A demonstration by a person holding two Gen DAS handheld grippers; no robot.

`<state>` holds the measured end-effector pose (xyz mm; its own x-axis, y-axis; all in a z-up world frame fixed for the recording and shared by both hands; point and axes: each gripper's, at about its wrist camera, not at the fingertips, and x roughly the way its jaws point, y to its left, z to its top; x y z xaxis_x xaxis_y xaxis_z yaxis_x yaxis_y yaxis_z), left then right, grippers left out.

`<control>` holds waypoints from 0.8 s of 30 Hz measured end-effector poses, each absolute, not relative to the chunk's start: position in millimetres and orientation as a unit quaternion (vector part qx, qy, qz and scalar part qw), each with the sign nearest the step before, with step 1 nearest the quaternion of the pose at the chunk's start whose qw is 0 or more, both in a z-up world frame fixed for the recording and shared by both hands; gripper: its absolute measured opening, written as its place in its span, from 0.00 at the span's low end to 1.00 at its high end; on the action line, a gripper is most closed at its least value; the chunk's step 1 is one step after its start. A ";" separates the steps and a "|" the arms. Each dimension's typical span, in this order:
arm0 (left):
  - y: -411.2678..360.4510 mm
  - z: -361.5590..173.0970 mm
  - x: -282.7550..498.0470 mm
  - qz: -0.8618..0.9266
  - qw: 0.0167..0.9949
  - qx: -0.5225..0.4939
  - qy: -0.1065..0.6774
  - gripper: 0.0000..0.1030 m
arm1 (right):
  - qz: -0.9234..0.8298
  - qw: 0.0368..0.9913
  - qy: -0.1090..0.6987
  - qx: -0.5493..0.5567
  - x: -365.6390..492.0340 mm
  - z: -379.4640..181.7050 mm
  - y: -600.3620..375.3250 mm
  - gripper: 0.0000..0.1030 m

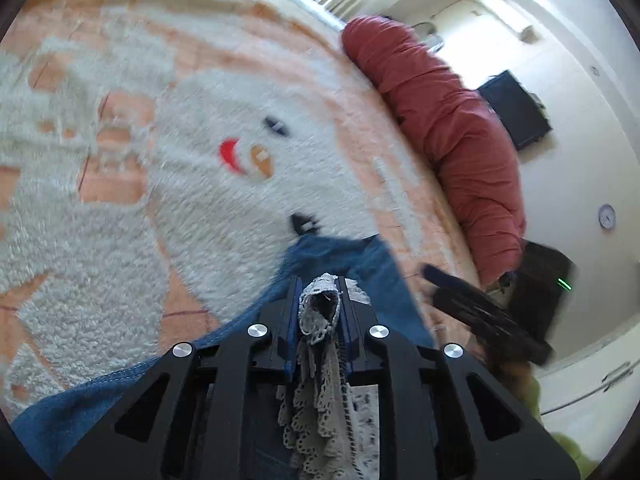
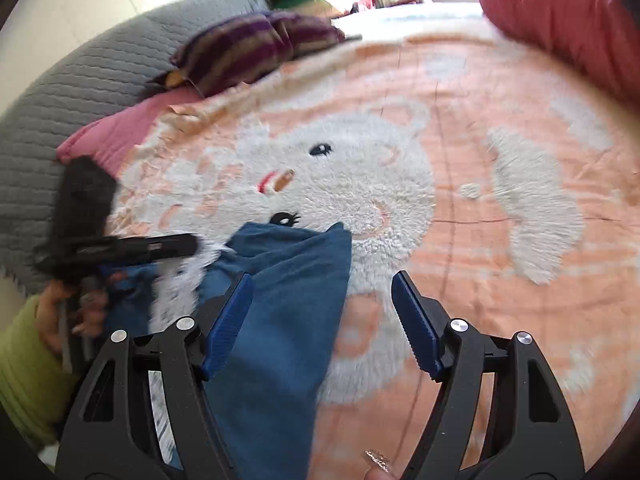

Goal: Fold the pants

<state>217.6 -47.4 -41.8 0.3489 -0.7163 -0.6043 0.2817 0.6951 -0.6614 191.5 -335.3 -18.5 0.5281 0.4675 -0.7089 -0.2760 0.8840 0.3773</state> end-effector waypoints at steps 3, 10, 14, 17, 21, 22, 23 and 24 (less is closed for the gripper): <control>-49.2 -15.3 207.8 -0.346 0.806 -0.209 0.432 0.15 | 0.232 0.846 0.461 0.135 219.2 -34.7 -328.6 0.51; -43.4 -58.8 222.4 -0.257 0.803 -0.175 0.508 0.22 | 0.189 0.870 0.453 0.045 227.4 -48.9 -300.9 0.10; -35.8 -58.2 221.6 -0.246 0.808 -0.184 0.502 0.30 | 0.167 0.883 0.439 -0.012 217.8 -53.4 -289.4 0.13; -27.7 -44.6 209.9 -0.241 0.823 -0.182 0.482 0.32 | 0.163 0.891 0.423 0.004 208.5 -44.6 -302.4 0.27; -19.0 -22.5 185.8 -0.217 0.844 -0.172 0.459 0.41 | 0.169 0.905 0.391 0.011 183.9 -21.6 -320.0 0.42; -19.9 -14.8 178.3 -0.213 0.850 -0.166 0.453 0.44 | 0.175 0.904 0.389 0.013 177.9 -17.6 -322.1 0.46; -21.6 -8.0 170.0 -0.214 0.854 -0.163 0.445 0.46 | 0.184 0.904 0.385 0.014 172.2 -12.6 -321.6 0.49; -20.6 -2.6 159.6 -0.215 0.859 -0.164 0.435 0.48 | 0.194 0.904 0.380 0.013 166.1 -8.2 -320.1 0.54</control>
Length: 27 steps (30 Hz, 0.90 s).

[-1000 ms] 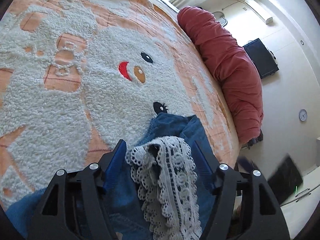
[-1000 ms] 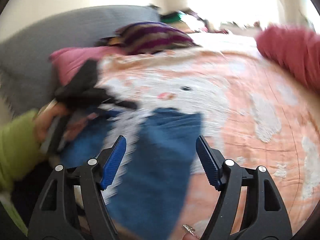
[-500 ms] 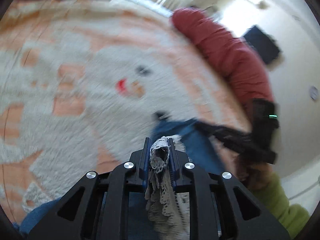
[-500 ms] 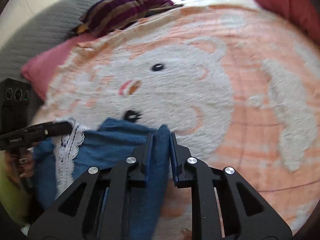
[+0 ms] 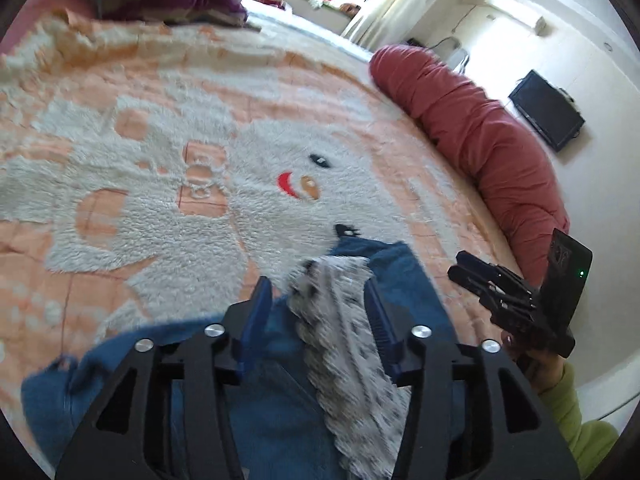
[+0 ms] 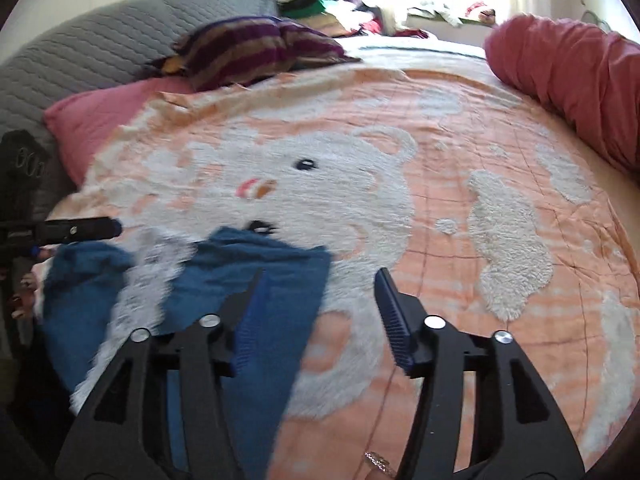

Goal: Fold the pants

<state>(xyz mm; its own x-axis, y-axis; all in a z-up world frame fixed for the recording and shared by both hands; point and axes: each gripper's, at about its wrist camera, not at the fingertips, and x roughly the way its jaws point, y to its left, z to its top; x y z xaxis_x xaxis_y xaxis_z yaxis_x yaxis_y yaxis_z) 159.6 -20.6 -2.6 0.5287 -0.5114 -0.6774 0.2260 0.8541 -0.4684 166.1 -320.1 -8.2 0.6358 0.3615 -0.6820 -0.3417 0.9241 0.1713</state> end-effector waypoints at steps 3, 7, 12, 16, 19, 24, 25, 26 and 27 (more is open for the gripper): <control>-21.3 1.0 125.7 -0.209 0.857 -0.182 0.435 0.52 | 0.225 0.904 0.363 -0.002 143.0 6.0 -310.9 0.61; -30.0 -13.9 82.4 -0.224 0.835 -0.200 0.461 0.52 | 0.262 0.895 0.360 -0.015 109.9 11.0 -296.1 0.65; -36.1 -42.2 50.4 -0.237 0.793 -0.245 0.505 0.52 | 0.285 0.878 0.382 -0.047 80.0 0.1 -279.7 0.65; -53.2 -61.7 44.3 -0.221 0.779 -0.248 0.532 0.56 | 0.275 0.866 0.409 -0.083 66.2 -12.0 -272.5 0.65; -62.3 -67.8 47.8 -0.202 0.790 -0.242 0.525 0.53 | 0.260 0.864 0.418 -0.108 58.8 -18.4 -271.9 0.65; -67.3 -62.3 46.5 -0.211 0.801 -0.218 0.516 0.22 | 0.259 0.851 0.442 -0.113 61.9 -33.2 -271.2 0.65; -64.6 -58.6 44.7 -0.211 0.804 -0.212 0.514 0.21 | 0.261 0.853 0.438 -0.110 61.1 -31.6 -271.4 0.65; -61.7 -54.1 40.3 -0.206 0.810 -0.199 0.511 0.20 | 0.265 0.857 0.429 -0.107 59.2 -27.5 -271.1 0.65; -58.8 -49.7 36.3 -0.199 0.817 -0.186 0.508 0.20 | 0.273 0.860 0.419 -0.100 57.0 -22.5 -272.0 0.65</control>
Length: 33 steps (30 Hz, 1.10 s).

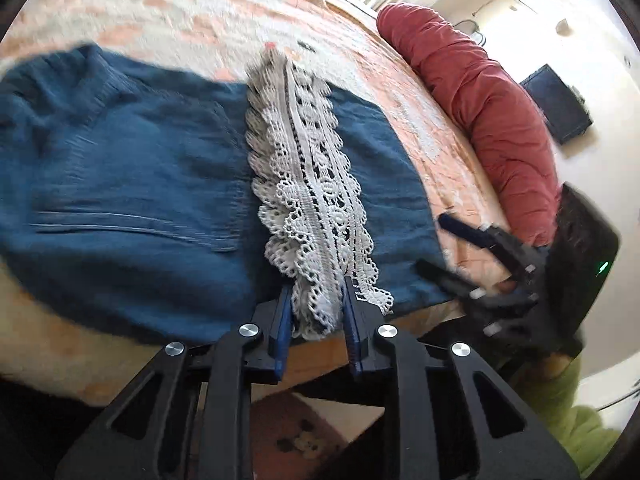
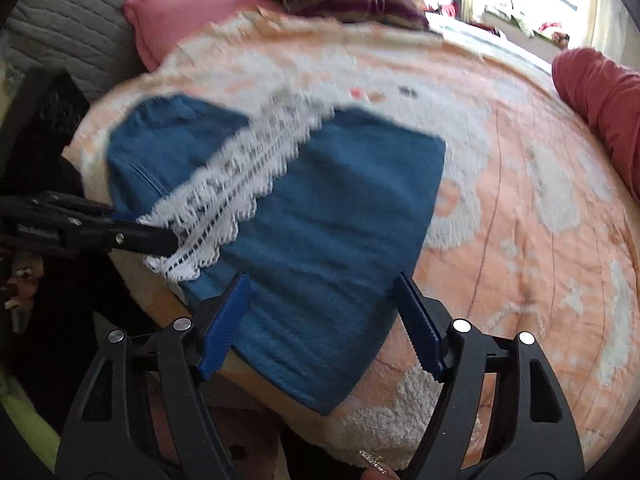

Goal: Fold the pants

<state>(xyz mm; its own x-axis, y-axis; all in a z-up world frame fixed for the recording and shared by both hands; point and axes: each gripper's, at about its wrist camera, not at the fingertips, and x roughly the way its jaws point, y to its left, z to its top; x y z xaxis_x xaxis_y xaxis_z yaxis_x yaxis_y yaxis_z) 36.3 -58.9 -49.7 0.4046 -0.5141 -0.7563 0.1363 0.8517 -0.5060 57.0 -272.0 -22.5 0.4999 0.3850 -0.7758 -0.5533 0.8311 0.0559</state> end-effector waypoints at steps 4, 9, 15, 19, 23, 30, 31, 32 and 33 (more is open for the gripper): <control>-55.5 -48.1 37.0 -0.180 0.826 -0.155 0.511 0.27 | 0.303 0.856 0.407 -0.103 50.4 -17.7 -265.3 0.65; -61.6 -50.9 38.7 -0.185 0.826 -0.136 0.515 0.34 | 0.278 0.830 0.456 -0.159 54.8 -45.2 -250.2 0.65; -64.5 -49.7 37.1 -0.186 0.831 -0.123 0.510 0.34 | 0.273 0.828 0.462 -0.160 54.1 -46.6 -247.6 0.65; -67.3 -37.9 32.0 -0.178 0.845 -0.105 0.494 0.35 | 0.276 0.843 0.447 -0.114 57.0 -30.5 -258.3 0.65; -61.2 -22.2 27.1 -0.164 0.860 -0.085 0.475 0.45 | 0.273 0.856 0.432 -0.080 61.0 -18.8 -266.0 0.70; -39.7 1.7 17.5 -0.144 0.877 -0.080 0.451 0.53 | 0.277 0.874 0.397 -0.036 65.7 1.4 -270.1 0.84; -35.3 4.7 16.2 -0.137 0.880 -0.079 0.449 0.54 | 0.280 0.878 0.388 -0.032 65.7 5.9 -269.3 0.86; -31.7 6.3 16.2 -0.133 0.881 -0.079 0.447 0.54 | 0.280 0.881 0.380 -0.030 66.0 9.4 -268.2 0.86; -26.2 8.7 14.5 -0.128 0.883 -0.080 0.445 0.54 | 0.280 0.884 0.374 -0.028 66.2 12.5 -267.8 0.86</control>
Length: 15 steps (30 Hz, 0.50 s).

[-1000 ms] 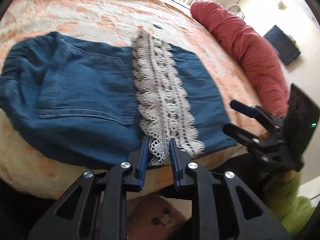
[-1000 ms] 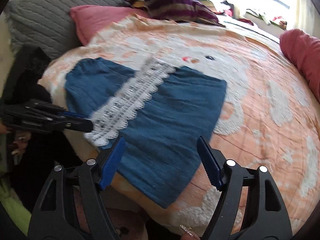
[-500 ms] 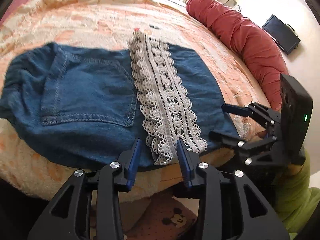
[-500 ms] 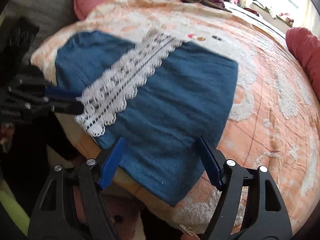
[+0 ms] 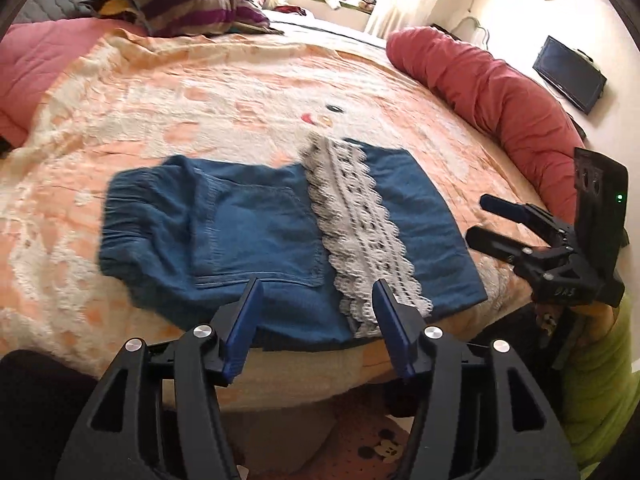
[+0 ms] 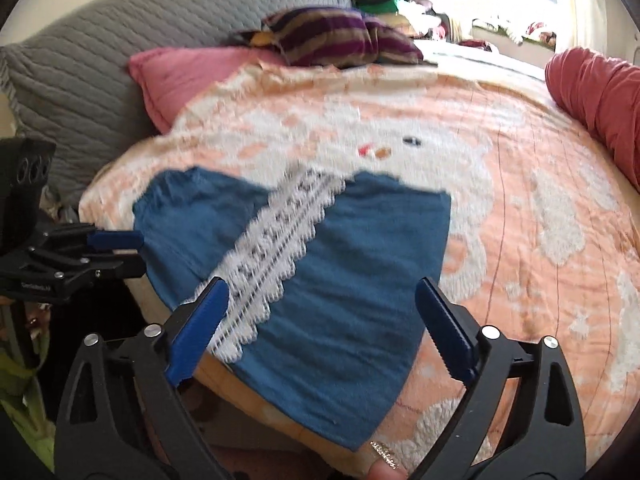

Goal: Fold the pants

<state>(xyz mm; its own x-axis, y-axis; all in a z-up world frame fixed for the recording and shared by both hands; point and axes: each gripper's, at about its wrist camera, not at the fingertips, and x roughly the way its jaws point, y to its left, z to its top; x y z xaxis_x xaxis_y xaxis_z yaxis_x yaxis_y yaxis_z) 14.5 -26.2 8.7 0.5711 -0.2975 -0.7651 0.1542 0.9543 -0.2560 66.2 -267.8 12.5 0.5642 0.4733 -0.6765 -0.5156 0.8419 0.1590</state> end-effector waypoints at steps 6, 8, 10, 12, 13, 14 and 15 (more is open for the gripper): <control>0.7 12.1 3.3 -0.098 0.887 -0.086 0.443 0.63 | 0.280 0.895 0.346 -0.026 65.3 23.9 -263.8 0.91; 9.8 11.0 0.6 -0.091 0.886 -0.094 0.444 0.63 | 0.283 0.897 0.340 -0.028 64.2 26.5 -261.8 0.91; 21.7 9.9 -1.5 -0.081 0.885 -0.104 0.446 0.64 | 0.291 0.895 0.336 -0.027 63.5 29.7 -260.2 0.91; 28.5 8.9 -2.2 -0.074 0.884 -0.112 0.448 0.64 | 0.293 0.896 0.332 -0.030 64.1 33.5 -255.9 0.91; 33.1 7.6 -2.5 -0.070 0.883 -0.117 0.450 0.64 | 0.298 0.894 0.333 -0.038 66.2 37.0 -251.0 0.91; 36.2 6.2 -2.5 -0.068 0.881 -0.121 0.451 0.64 | 0.301 0.893 0.332 -0.041 67.8 39.9 -247.3 0.91; 40.5 4.2 -2.1 -0.065 0.880 -0.126 0.454 0.64 | 0.303 0.892 0.332 -0.045 70.7 43.9 -242.2 0.91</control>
<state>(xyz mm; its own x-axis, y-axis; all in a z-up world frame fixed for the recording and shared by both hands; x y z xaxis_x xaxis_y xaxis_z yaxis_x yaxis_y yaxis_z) -2.1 40.5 4.2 0.5793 -0.2289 -0.7823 -0.0007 0.9596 -0.2813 70.7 -242.2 43.9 0.5955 0.5111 -0.6198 -0.5715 0.8118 0.1203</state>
